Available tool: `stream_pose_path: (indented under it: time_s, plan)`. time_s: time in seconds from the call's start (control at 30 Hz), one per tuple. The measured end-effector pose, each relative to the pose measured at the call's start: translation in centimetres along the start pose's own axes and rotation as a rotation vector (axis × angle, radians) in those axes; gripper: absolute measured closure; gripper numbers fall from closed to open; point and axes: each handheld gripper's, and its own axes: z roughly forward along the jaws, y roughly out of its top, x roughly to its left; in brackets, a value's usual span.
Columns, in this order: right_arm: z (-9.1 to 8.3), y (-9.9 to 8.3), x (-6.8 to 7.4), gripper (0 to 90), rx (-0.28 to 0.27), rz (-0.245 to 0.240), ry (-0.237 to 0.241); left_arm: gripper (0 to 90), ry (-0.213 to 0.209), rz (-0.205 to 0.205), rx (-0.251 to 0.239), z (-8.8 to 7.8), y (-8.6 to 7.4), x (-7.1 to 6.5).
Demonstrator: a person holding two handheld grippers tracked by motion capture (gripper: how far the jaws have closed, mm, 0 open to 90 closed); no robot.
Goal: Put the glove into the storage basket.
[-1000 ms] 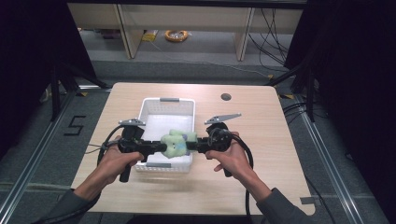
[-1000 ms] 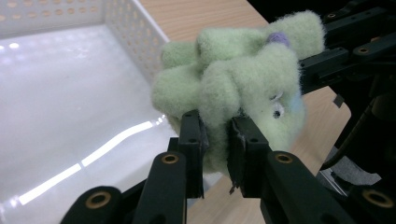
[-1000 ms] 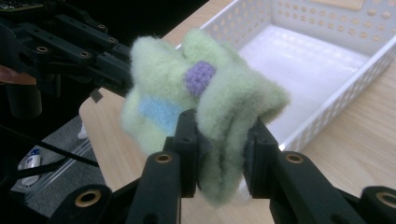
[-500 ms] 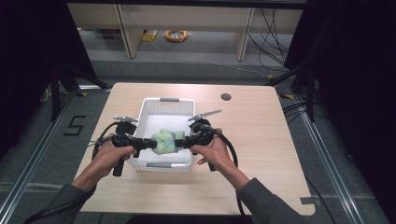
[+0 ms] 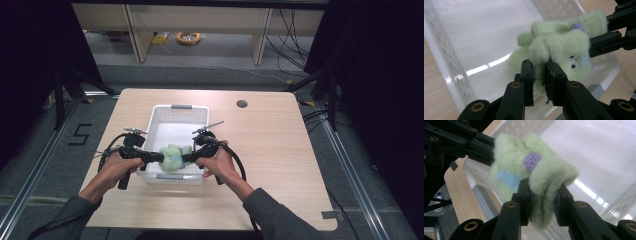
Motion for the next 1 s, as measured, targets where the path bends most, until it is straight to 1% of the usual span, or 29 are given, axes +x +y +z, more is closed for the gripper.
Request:
stream_pose_path:
  time_s: [0.03, 0.07, 0.1, 0.13, 0.17, 0.2, 0.23, 0.27, 0.3, 0.33, 0.4, 0.43, 0.47, 0.5, 0.53, 0.57, 0.63, 0.67, 0.7, 0.73, 0.77, 0.8, 0.83, 0.87, 0.9, 0.93, 0.97, 1.0]
  plan:
    - [0.2, 0.0, -0.1, 71.1, 0.007, -0.008, -0.008, 76.7, 0.009, 0.008, 0.004, 0.1, 0.0, 0.0]
    - [0.5, 0.0, 0.0, 71.1, 0.017, -0.001, -0.011, 76.7, 0.015, -0.001, 0.005, 0.2, 0.0, 0.0]
    - [0.7, 0.0, 0.0, 71.1, 0.019, -0.004, -0.016, 76.5, 0.022, 0.009, 0.014, 0.3, 0.0, 0.0]
    - [0.8, 0.0, 0.1, 71.1, 0.032, 0.010, -0.026, 76.0, 0.018, 0.012, 0.019, 0.3, 0.0, 0.1]
    - [1.1, 0.0, -0.1, 71.1, 0.027, -0.006, -0.023, 75.4, 0.036, 0.014, 0.021, 0.4, 0.0, 0.1]
    - [1.2, 0.0, 0.0, 71.1, 0.039, 0.012, -0.030, 74.4, 0.037, 0.013, 0.020, 0.5, -0.1, 0.2]
    - [1.3, 0.0, -0.2, 71.2, 0.038, 0.003, -0.038, 73.5, 0.045, 0.007, 0.020, 0.6, -0.1, 0.2]
    - [1.4, 0.0, -0.2, 71.2, 0.047, 0.011, -0.042, 71.8, 0.053, 0.012, 0.021, 0.5, 0.0, 0.3]
    - [1.5, 0.0, -0.4, 71.1, 0.052, 0.012, -0.048, 70.8, 0.063, -0.002, 0.006, 0.6, 0.0, 0.2]
    - [1.5, 0.0, -0.5, 71.1, 0.054, 0.012, -0.052, 69.6, 0.053, 0.015, 0.015, 0.4, 0.1, 0.3]
    - [1.5, -0.1, -0.7, 71.1, 0.064, 0.011, -0.068, 66.3, 0.060, 0.024, 0.000, 0.2, 0.1, 0.1]
    - [1.6, -0.1, -0.7, 71.0, 0.065, 0.018, -0.066, 66.0, 0.059, 0.022, -0.006, 0.1, 0.2, -0.1]
    - [1.6, -0.1, -0.8, 71.0, 0.063, 0.016, -0.065, 65.2, 0.060, 0.020, -0.011, 0.0, 0.3, -0.2]
    - [1.6, -0.1, -0.8, 71.0, 0.067, 0.026, -0.068, 65.1, 0.060, 0.033, -0.009, -0.1, 0.4, -0.3]
    - [1.7, -0.1, -0.8, 70.9, 0.066, 0.030, -0.068, 65.2, 0.064, 0.034, -0.017, -0.1, 0.4, -0.4]
    - [1.7, -0.1, -0.8, 70.9, 0.069, 0.036, -0.066, 65.0, 0.057, 0.029, -0.019, -0.3, 0.6, -0.6]
    - [1.8, -0.1, -0.8, 70.9, 0.074, 0.032, -0.067, 64.3, 0.060, 0.040, -0.034, -0.3, 0.7, -0.8]
    - [1.9, -0.1, -0.8, 70.8, 0.077, 0.039, -0.072, 63.9, 0.058, 0.034, -0.032, -0.4, 0.7, -0.9]
    - [2.0, -0.1, -0.8, 70.7, 0.072, 0.032, -0.074, 63.4, 0.057, 0.038, -0.031, -0.5, 0.8, -1.0]
    - [2.0, -0.1, -0.8, 70.4, 0.076, 0.039, -0.069, 63.1, 0.056, 0.035, -0.041, -0.5, 0.8, -1.1]
    - [2.1, -0.1, -1.0, 70.3, 0.064, 0.008, -0.068, 62.8, 0.056, 0.044, -0.046, -0.6, 0.8, -1.2]
    - [2.1, -0.1, -0.9, 70.0, 0.066, 0.013, -0.064, 62.6, 0.064, 0.042, -0.047, -0.6, 0.8, -1.4]
    - [2.2, -0.1, -0.9, 69.6, 0.068, 0.011, -0.068, 62.5, 0.061, 0.047, -0.045, -0.7, 0.8, -1.6]
    - [2.2, 0.0, -0.8, 68.7, 0.069, 0.013, -0.070, 62.4, 0.045, 0.046, -0.054, -0.6, 0.8, -1.7]
    - [2.2, 0.0, -0.8, 67.3, 0.077, 0.008, -0.075, 62.1, 0.042, 0.053, -0.050, -0.6, 0.8, -1.7]
    - [2.2, 0.0, -0.8, 65.6, 0.081, -0.004, -0.086, 61.9, 0.037, 0.050, -0.051, -0.6, 0.7, -1.9]
    - [2.2, 0.0, -0.7, 63.6, 0.083, -0.019, -0.091, 61.6, 0.035, 0.060, -0.046, -0.6, 0.7, -2.0]
    - [2.1, 0.0, -0.6, 60.5, 0.089, -0.015, -0.099, 61.2, 0.036, 0.055, -0.054, -0.6, 0.7, -2.2]
